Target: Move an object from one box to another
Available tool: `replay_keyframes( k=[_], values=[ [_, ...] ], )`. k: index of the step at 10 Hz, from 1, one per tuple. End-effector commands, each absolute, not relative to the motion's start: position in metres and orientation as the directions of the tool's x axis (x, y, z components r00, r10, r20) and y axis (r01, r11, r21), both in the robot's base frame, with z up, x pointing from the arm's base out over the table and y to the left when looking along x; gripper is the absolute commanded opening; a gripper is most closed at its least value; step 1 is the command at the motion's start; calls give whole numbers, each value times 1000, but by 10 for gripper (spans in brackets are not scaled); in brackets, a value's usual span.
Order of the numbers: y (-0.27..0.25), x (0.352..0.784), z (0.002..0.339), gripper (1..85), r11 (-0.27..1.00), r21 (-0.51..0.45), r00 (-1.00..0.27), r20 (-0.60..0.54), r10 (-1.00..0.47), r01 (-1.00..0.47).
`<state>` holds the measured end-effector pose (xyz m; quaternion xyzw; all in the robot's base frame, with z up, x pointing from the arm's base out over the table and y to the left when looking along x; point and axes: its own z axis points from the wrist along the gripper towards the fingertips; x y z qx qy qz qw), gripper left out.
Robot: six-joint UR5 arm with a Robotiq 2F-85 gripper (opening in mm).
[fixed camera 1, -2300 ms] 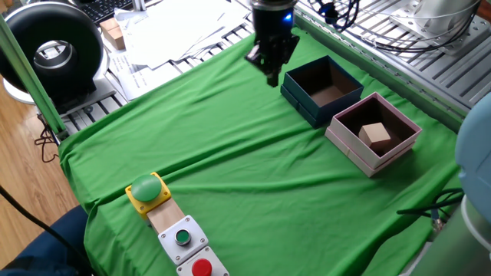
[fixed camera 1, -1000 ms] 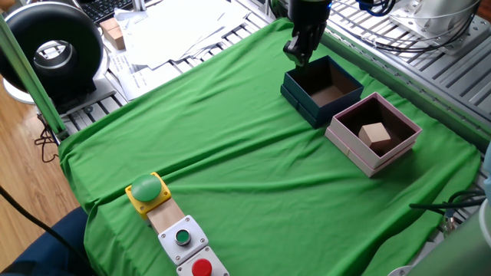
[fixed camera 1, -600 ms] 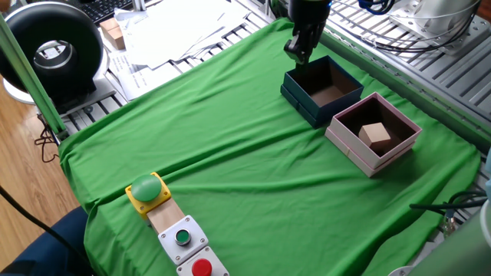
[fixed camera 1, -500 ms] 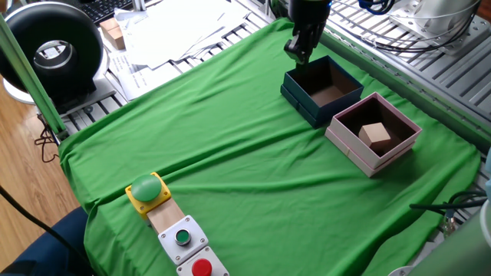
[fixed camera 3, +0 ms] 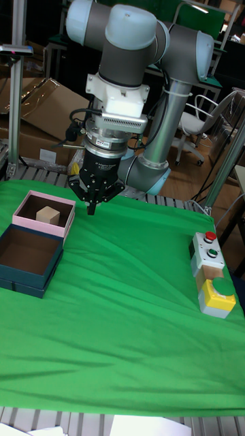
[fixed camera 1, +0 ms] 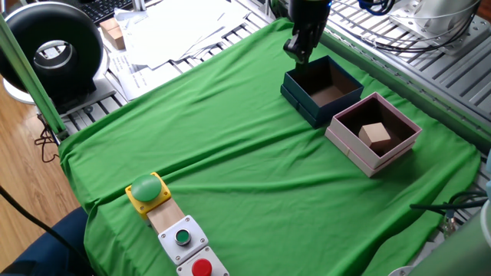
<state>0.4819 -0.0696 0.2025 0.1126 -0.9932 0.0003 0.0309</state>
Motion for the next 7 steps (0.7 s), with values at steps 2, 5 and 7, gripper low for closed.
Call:
replay_keyframes(
  k=[2, 5, 7],
  values=[
    [-103, 469, 196, 23, 959, -5, -958, 36, -283, -283],
    [-146, 431, 165, 83, 896, 7, -896, 32, -443, -443],
    [-187, 409, 146, 413, 814, -59, -815, 90, -573, -578]
  ],
)
